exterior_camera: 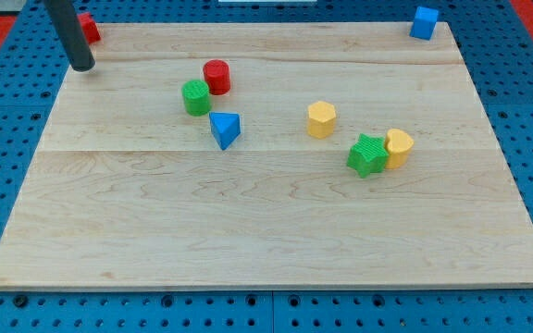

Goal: Push the green circle a bit right

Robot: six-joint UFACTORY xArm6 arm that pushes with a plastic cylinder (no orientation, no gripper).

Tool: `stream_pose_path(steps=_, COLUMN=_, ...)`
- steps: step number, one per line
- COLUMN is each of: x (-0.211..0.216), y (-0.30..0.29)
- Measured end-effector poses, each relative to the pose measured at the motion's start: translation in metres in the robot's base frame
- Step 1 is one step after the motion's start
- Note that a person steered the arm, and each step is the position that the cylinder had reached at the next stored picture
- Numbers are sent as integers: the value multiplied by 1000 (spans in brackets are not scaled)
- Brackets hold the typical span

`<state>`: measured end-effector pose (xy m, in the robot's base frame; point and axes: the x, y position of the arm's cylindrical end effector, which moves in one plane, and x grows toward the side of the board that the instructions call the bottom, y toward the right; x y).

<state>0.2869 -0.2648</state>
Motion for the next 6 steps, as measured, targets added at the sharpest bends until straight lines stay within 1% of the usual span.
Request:
stream_pose_path(steps=1, x=3, y=3)
stream_pose_path(steps=3, x=32, y=91)
stream_pose_path(steps=4, x=76, y=130)
stream_pose_path(steps=5, x=82, y=194)
stream_pose_path(steps=6, x=119, y=272)
